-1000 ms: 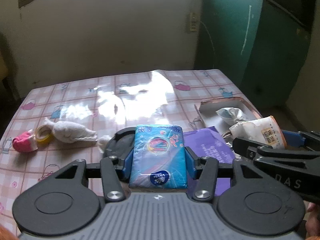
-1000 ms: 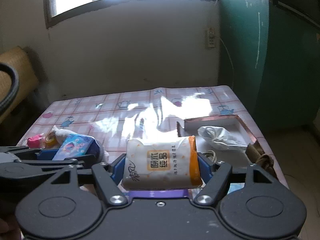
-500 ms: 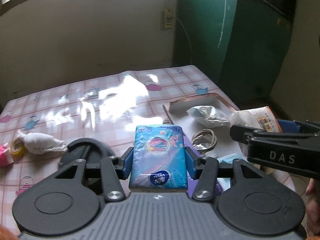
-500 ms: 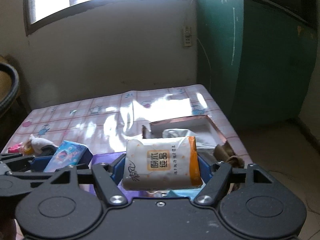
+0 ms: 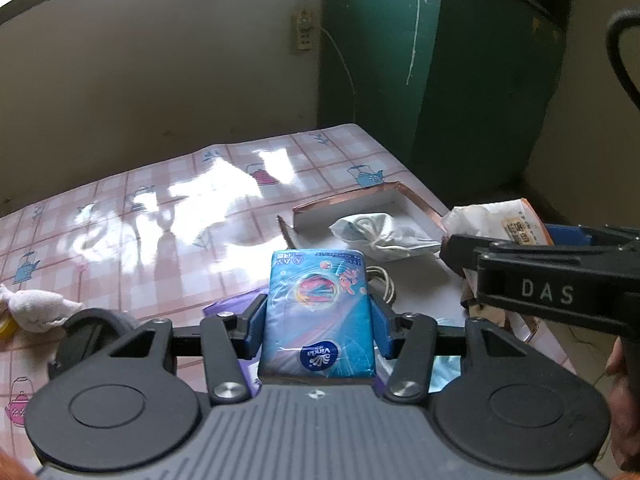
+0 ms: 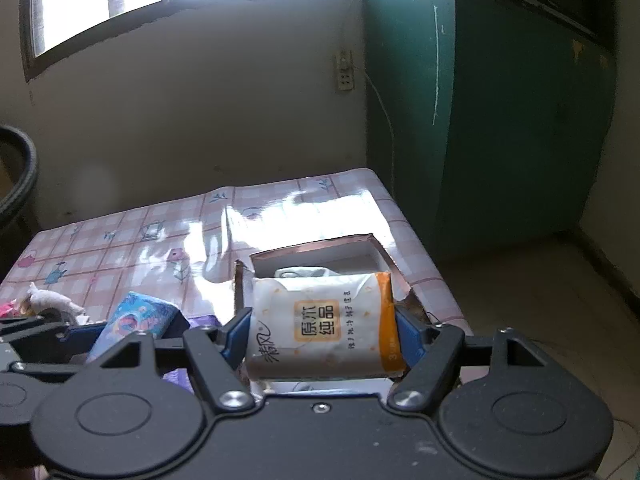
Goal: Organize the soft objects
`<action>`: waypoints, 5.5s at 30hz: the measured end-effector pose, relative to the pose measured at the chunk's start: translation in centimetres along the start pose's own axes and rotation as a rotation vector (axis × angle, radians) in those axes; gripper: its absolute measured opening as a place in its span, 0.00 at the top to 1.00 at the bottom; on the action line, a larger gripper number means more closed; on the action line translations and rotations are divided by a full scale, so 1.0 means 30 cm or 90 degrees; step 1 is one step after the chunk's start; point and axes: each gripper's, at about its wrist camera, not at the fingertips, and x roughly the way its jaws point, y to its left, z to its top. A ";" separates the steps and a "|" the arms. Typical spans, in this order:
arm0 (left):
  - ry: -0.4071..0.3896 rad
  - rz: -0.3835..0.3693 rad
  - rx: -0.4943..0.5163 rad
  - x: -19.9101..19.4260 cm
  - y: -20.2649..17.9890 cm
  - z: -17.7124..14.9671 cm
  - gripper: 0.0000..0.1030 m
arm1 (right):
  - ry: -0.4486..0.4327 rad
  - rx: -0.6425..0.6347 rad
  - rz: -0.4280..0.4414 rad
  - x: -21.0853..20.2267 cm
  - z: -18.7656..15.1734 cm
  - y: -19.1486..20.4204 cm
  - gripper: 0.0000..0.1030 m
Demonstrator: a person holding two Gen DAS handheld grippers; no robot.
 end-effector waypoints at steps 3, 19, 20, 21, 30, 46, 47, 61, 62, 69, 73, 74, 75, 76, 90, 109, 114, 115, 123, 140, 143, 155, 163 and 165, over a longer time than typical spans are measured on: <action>0.004 -0.003 0.004 0.020 -0.016 0.008 0.48 | 0.004 0.003 -0.004 0.021 0.012 -0.017 0.17; 0.030 -0.039 0.023 0.158 -0.112 0.048 0.48 | 0.027 0.006 -0.016 0.196 0.126 -0.101 0.16; 0.031 -0.044 0.024 0.164 -0.117 0.051 0.48 | 0.029 0.005 -0.017 0.204 0.130 -0.105 0.16; 0.030 -0.050 0.025 0.173 -0.123 0.055 0.48 | 0.030 0.004 -0.019 0.212 0.132 -0.111 0.16; 0.000 -0.081 0.025 0.167 -0.129 0.061 0.21 | 0.002 0.009 -0.015 0.213 0.132 -0.120 0.14; -0.048 0.021 -0.050 -0.102 0.066 0.052 0.10 | -0.060 -0.009 0.035 -0.041 0.127 0.086 0.12; -0.050 0.027 -0.057 -0.121 0.089 0.045 0.10 | -0.061 -0.012 0.040 -0.050 0.124 0.110 0.12; -0.055 0.150 -0.182 -0.282 0.531 -0.107 0.09 | -0.028 -0.088 0.174 -0.052 0.072 0.554 0.12; -0.052 0.165 -0.194 -0.293 0.572 -0.125 0.09 | -0.024 -0.096 0.182 -0.053 0.065 0.588 0.12; -0.016 0.262 -0.283 -0.312 0.876 -0.243 0.09 | 0.020 -0.135 0.239 0.012 0.024 0.835 0.12; -0.004 0.302 -0.304 -0.306 1.011 -0.281 0.09 | 0.044 -0.157 0.273 0.062 -0.007 1.009 0.12; -0.003 0.308 -0.304 -0.300 1.039 -0.286 0.09 | 0.047 -0.163 0.279 0.072 -0.013 1.049 0.12; 0.002 0.315 -0.302 -0.291 1.066 -0.290 0.09 | 0.050 -0.171 0.282 0.087 -0.017 1.093 0.12; 0.004 0.320 -0.301 -0.286 1.086 -0.296 0.08 | 0.054 -0.177 0.285 0.103 -0.022 1.127 0.12; 0.008 0.256 -0.121 -0.052 1.315 -0.273 0.06 | 0.217 -0.361 0.225 0.483 -0.001 1.444 0.12; 0.001 0.215 -0.151 -0.007 1.304 -0.298 0.79 | 0.278 -0.261 0.231 0.605 -0.075 1.445 0.45; -0.007 0.253 -0.215 -0.103 1.227 -0.306 0.79 | 0.257 -0.171 0.271 0.445 -0.096 1.389 0.44; -0.009 0.260 -0.221 -0.126 1.205 -0.308 0.80 | 0.249 -0.153 0.278 0.401 -0.103 1.375 0.44; -0.022 0.288 -0.262 -0.279 1.050 -0.319 0.79 | 0.181 -0.119 0.285 0.138 -0.146 1.272 0.44; -0.052 0.315 -0.241 -0.456 0.858 -0.278 0.79 | 0.098 -0.144 0.250 -0.100 -0.167 1.132 0.44; -0.055 0.313 -0.239 -0.463 0.843 -0.278 0.79 | 0.089 -0.148 0.244 -0.129 -0.166 1.116 0.44; -0.062 0.301 -0.232 -0.473 0.798 -0.277 0.79 | 0.063 -0.152 0.230 -0.186 -0.154 1.092 0.44; -0.066 0.287 -0.229 -0.469 0.771 -0.272 0.79 | 0.050 -0.154 0.225 -0.217 -0.153 1.078 0.44; -0.067 0.283 -0.227 -0.468 0.764 -0.271 0.79 | 0.050 -0.150 0.223 -0.218 -0.151 1.070 0.44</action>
